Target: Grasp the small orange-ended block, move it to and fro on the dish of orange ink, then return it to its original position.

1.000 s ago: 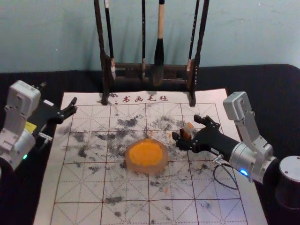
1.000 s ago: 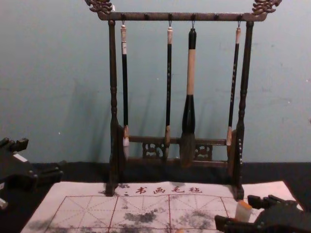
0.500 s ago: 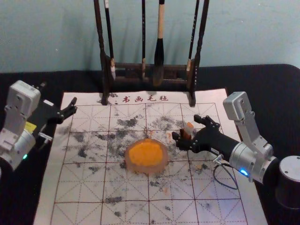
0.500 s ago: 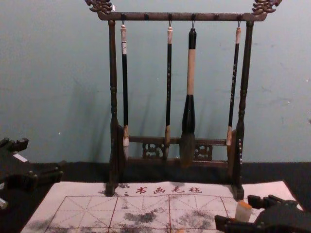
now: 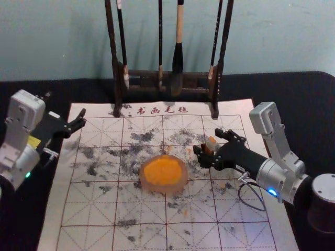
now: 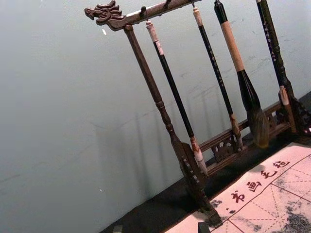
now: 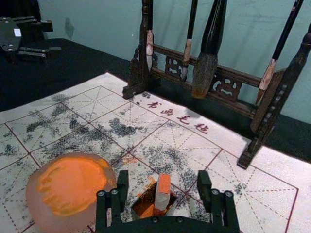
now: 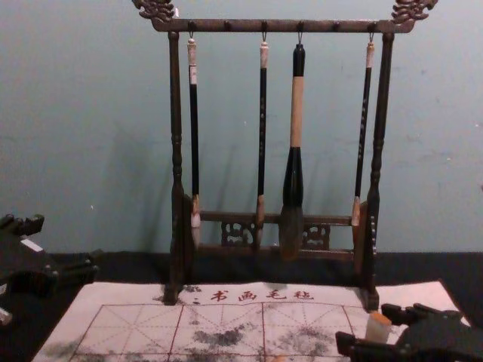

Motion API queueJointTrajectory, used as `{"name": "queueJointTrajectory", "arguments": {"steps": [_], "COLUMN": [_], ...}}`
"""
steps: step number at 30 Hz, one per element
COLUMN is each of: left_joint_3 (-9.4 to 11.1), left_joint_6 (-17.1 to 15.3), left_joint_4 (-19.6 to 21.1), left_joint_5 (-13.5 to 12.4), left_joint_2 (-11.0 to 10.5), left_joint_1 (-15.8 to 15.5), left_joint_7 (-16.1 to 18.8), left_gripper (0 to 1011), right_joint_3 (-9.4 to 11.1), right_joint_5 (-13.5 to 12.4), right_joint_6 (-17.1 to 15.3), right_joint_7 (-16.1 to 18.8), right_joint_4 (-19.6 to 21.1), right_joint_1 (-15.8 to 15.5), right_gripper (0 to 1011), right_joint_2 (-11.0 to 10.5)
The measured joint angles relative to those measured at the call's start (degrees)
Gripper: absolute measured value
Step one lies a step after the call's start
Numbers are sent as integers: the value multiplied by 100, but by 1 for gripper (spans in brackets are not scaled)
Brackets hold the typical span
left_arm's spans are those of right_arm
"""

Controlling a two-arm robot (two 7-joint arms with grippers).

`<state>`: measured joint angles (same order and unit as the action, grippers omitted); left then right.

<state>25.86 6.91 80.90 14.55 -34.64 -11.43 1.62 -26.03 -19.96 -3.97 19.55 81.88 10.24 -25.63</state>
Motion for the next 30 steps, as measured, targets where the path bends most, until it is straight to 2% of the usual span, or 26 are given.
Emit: {"name": "queueJointTrajectory", "arguments": {"steps": [9, 10, 11, 12, 13, 14, 19, 20, 21, 24, 27, 30], "left_joint_3": [0, 0, 0, 0, 0, 0, 0, 0, 0, 0, 0, 0], "left_joint_6": [0, 0, 0, 0, 0, 0, 0, 0, 0, 0, 0, 0], "left_joint_4": [0, 0, 0, 0, 0, 0, 0, 0, 0, 0, 0, 0], "left_joint_5": [0, 0, 0, 0, 0, 0, 0, 0, 0, 0, 0, 0], "left_joint_2": [0, 0, 0, 0, 0, 0, 0, 0, 0, 0, 0, 0], "left_joint_1": [0, 0, 0, 0, 0, 0, 0, 0, 0, 0, 0, 0], "left_joint_7": [0, 0, 0, 0, 0, 0, 0, 0, 0, 0, 0, 0], "left_gripper": [1001, 1001, 1001, 1001, 1001, 1002, 1001, 1001, 1001, 1001, 1001, 1001], "right_joint_3": [0, 0, 0, 0, 0, 0, 0, 0, 0, 0, 0, 0], "right_joint_5": [-5, -5, -5, -5, -5, -5, -5, -5, -5, -5, -5, -5], "right_joint_6": [3, 3, 3, 4, 3, 4, 4, 4, 4, 4, 4, 4], "right_joint_7": [-4, -4, -5, -5, -5, -5, -5, -5, -5, -5, -5, -5], "right_joint_4": [-1, -1, 0, 0, 0, 0, 0, -1, -1, -1, 0, 0], "right_joint_1": [0, 0, 0, 0, 0, 0, 0, 0, 0, 0, 0, 0], "right_gripper": [650, 650, 593, 593, 504, 504, 341, 277, 277, 161, 111, 111], "right_joint_2": [0, 0, 0, 0, 0, 0, 0, 0, 0, 0, 0, 0]}}
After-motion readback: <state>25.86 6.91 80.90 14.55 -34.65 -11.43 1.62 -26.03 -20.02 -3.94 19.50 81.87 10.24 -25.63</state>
